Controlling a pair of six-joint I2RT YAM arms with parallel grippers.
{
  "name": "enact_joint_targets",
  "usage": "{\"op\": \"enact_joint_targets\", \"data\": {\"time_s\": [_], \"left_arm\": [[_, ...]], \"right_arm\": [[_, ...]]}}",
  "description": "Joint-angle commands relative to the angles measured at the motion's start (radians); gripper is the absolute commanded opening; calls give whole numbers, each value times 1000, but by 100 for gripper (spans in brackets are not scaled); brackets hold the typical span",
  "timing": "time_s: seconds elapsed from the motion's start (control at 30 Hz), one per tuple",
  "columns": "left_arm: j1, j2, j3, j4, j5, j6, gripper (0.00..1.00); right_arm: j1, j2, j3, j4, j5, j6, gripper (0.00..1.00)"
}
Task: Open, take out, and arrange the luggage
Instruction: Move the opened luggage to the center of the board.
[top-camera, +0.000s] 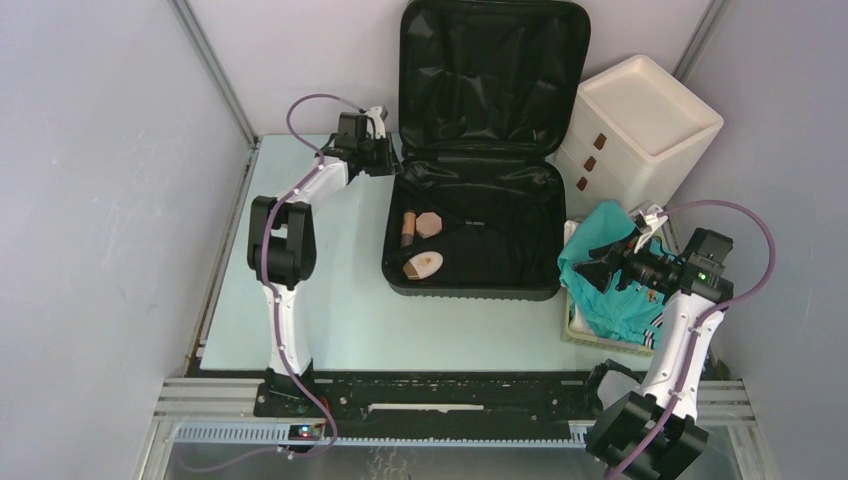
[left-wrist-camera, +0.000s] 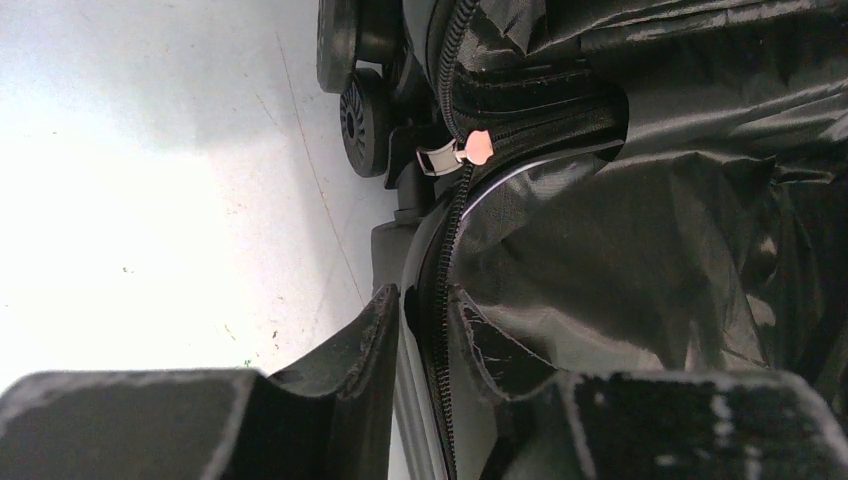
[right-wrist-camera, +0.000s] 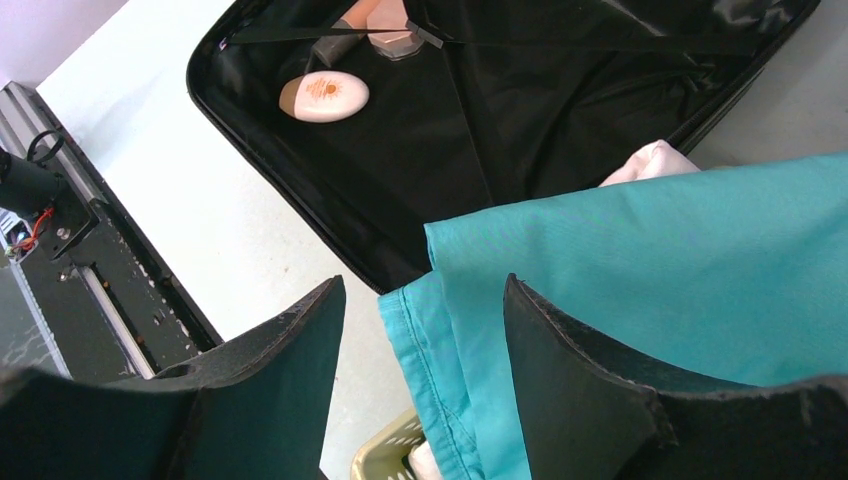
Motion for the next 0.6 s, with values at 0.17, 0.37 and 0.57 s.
{"op": "enact_joint_targets", "data": {"time_s": [0.17, 0.37, 0.57], "left_arm": [[-8, 24, 57, -26, -19, 33, 29], [-13, 2, 33, -46, -113, 53, 0], [1, -58, -27, -15, -206, 47, 0]], "right_arm": [[-5, -12, -1, 10, -30, -17, 68], [-6, -15, -1, 9, -27, -19, 68], [-6, -19, 1, 7, -29, -20, 68]]}}
